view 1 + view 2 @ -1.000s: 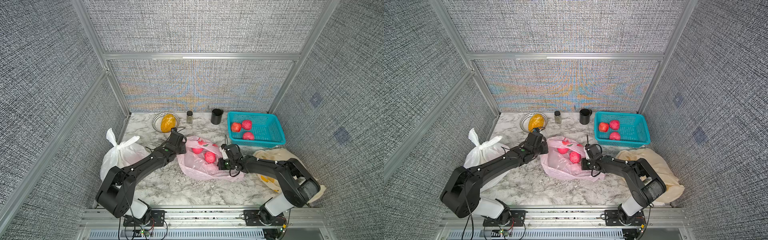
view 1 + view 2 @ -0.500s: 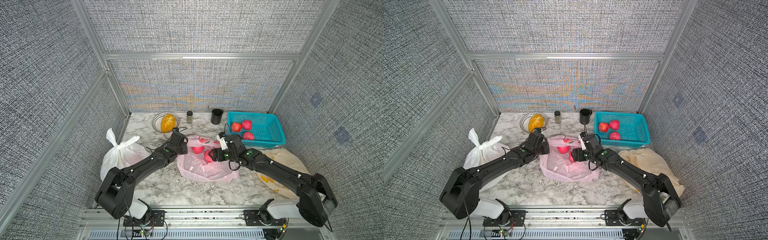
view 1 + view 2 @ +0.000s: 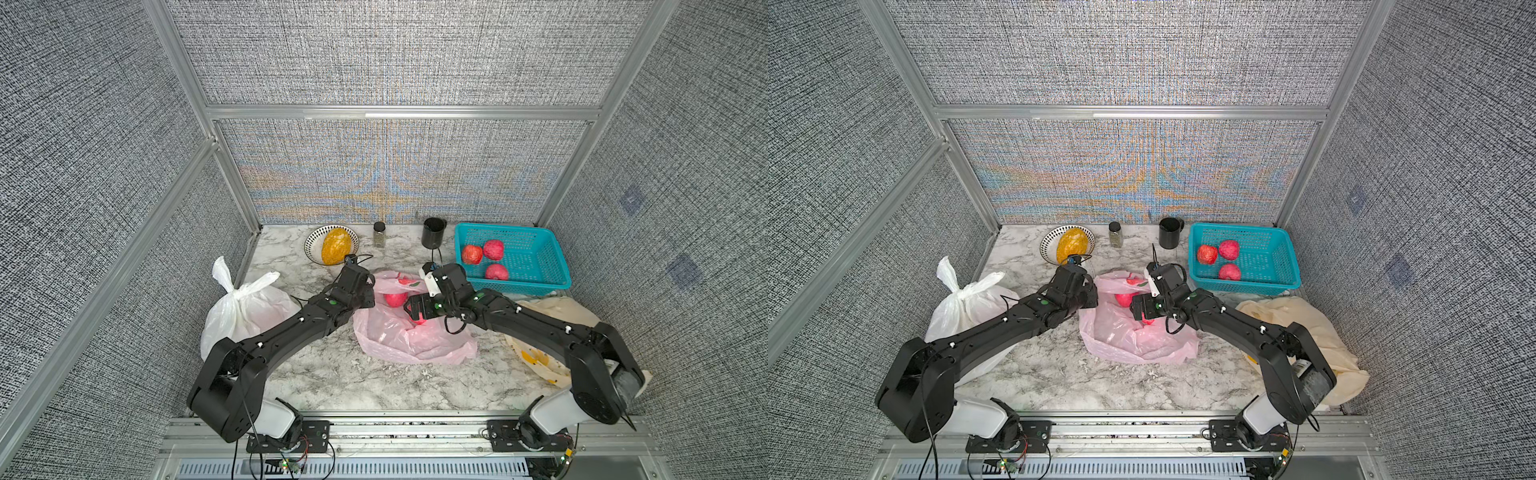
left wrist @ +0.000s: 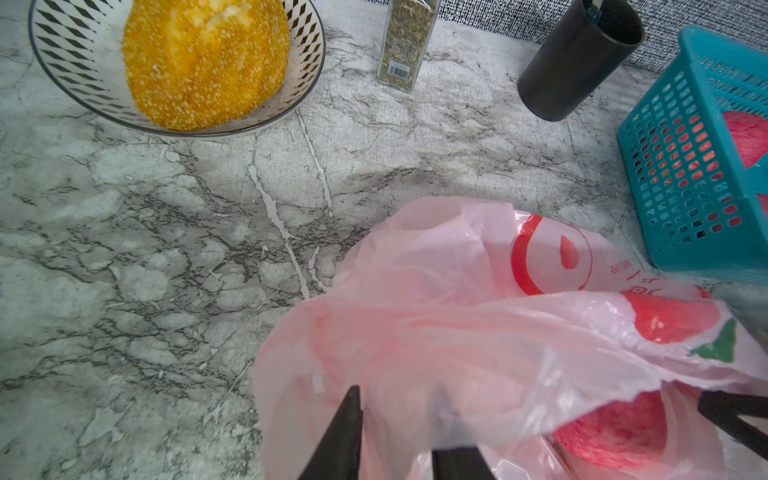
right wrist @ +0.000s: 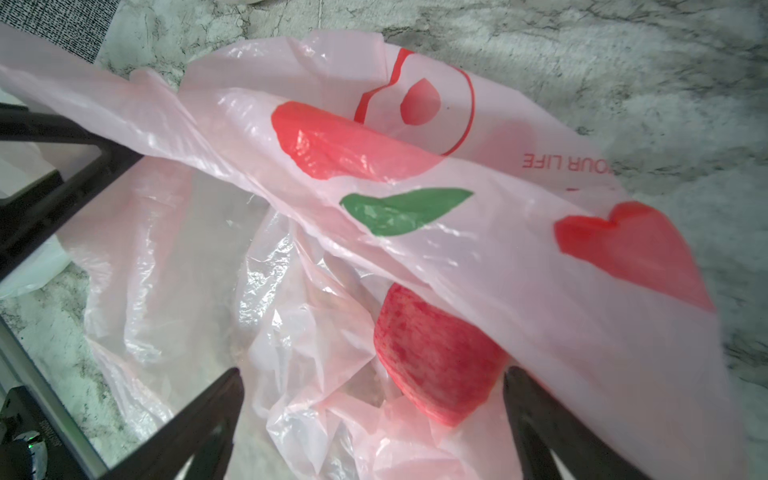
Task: Untie the knot of a plastic bag & take out the apple
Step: Pick up the apple from the plastic bag.
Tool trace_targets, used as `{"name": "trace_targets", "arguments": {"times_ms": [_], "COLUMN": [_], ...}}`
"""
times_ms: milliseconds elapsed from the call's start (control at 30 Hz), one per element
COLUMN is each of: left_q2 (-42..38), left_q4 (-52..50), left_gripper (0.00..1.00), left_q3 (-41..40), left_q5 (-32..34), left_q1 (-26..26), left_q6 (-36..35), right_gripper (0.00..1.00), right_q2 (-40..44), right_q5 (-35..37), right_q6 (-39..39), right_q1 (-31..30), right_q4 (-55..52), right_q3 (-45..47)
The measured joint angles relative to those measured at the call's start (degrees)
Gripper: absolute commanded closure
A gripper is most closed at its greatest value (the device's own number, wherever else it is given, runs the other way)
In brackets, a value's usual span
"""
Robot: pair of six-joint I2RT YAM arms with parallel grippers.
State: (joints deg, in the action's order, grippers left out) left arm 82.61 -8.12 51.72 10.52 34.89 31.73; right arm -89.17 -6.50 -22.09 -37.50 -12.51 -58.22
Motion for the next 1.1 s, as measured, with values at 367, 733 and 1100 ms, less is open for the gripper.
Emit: {"name": "trace_targets", "arguments": {"times_ms": [367, 733, 1100], "left_q2": [0.0, -0.2, -0.3], "left_q4": [0.7, 0.8, 1.1], "left_gripper": [0.69, 0.68, 0.68], "left_q3": [0.0, -0.2, -0.3], "left_q5": [0.0, 0.0, 0.0], "left_q1": [0.1, 0.1, 0.1], "left_q6": [-0.2, -0.3, -0.3], "right_gripper": [0.02, 0.03, 0.32], "right_q2": [-6.4, -11.1, -9.6], "right_q5": [2.0, 4.3, 4.6], "right_q6": [0.7, 1.7, 1.9], "right_q1": [0.0, -0.5, -0.7], "right_q4": [1.4, 1.5, 2.0], "right_q3": [-1.0, -2.7, -0.5]}}
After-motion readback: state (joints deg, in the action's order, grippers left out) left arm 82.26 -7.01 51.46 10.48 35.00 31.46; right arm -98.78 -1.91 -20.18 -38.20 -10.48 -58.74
